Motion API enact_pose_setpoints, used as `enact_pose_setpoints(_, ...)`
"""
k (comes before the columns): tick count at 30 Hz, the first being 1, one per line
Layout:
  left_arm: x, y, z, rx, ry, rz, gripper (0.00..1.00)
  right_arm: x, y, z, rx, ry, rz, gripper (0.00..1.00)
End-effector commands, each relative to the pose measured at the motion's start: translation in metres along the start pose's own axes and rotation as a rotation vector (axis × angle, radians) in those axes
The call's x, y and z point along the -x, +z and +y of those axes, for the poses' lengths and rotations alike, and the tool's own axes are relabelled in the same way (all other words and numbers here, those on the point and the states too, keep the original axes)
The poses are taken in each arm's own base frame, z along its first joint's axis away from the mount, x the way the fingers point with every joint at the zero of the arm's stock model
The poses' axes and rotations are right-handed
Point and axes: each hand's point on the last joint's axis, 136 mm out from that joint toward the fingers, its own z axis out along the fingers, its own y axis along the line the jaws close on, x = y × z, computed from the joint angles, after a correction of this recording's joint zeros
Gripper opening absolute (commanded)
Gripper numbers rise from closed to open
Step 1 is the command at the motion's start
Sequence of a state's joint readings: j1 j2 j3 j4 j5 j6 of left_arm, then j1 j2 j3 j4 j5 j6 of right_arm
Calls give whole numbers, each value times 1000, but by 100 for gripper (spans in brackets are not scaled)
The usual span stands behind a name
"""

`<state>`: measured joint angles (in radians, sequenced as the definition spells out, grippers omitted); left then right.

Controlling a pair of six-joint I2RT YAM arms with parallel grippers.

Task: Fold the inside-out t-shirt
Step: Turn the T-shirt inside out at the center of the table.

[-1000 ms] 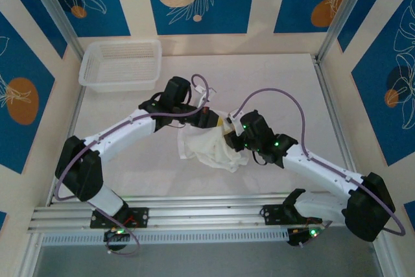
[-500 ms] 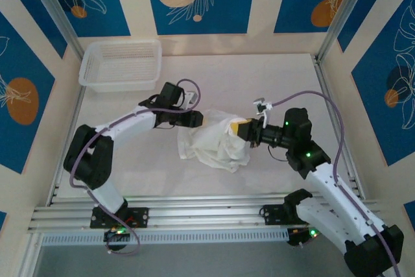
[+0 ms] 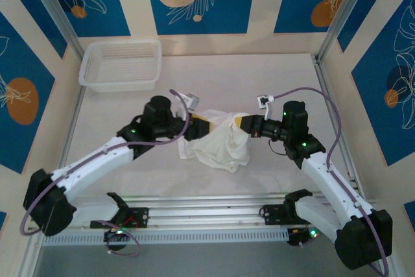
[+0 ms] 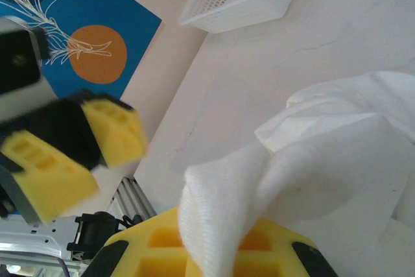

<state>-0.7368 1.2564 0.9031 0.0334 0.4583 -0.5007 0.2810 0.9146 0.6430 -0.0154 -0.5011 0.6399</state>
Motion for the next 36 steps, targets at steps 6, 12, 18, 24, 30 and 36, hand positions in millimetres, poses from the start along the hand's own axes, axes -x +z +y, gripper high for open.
enact_pose_setpoints(6,-10,56,-20,-224,14,92,39,7,-6,10,3,8,-4,0)
enact_pose_setpoints(12,-20,72,-8,-215,18,125,40,6,-7,10,-4,18,-6,0)
enact_pose_setpoints(18,-38,77,-9,-277,1,182,54,8,-6,9,-9,20,-7,0)
enact_pose_setpoints(24,-49,82,14,-170,0,187,47,9,-5,8,-9,27,-3,0)
enact_pose_setpoints(30,-30,80,16,-128,-7,127,0,8,-6,6,-16,43,-2,0)
enact_pose_setpoints(36,22,44,-23,-313,-101,-2,0,1,-17,-67,-153,222,-55,8)
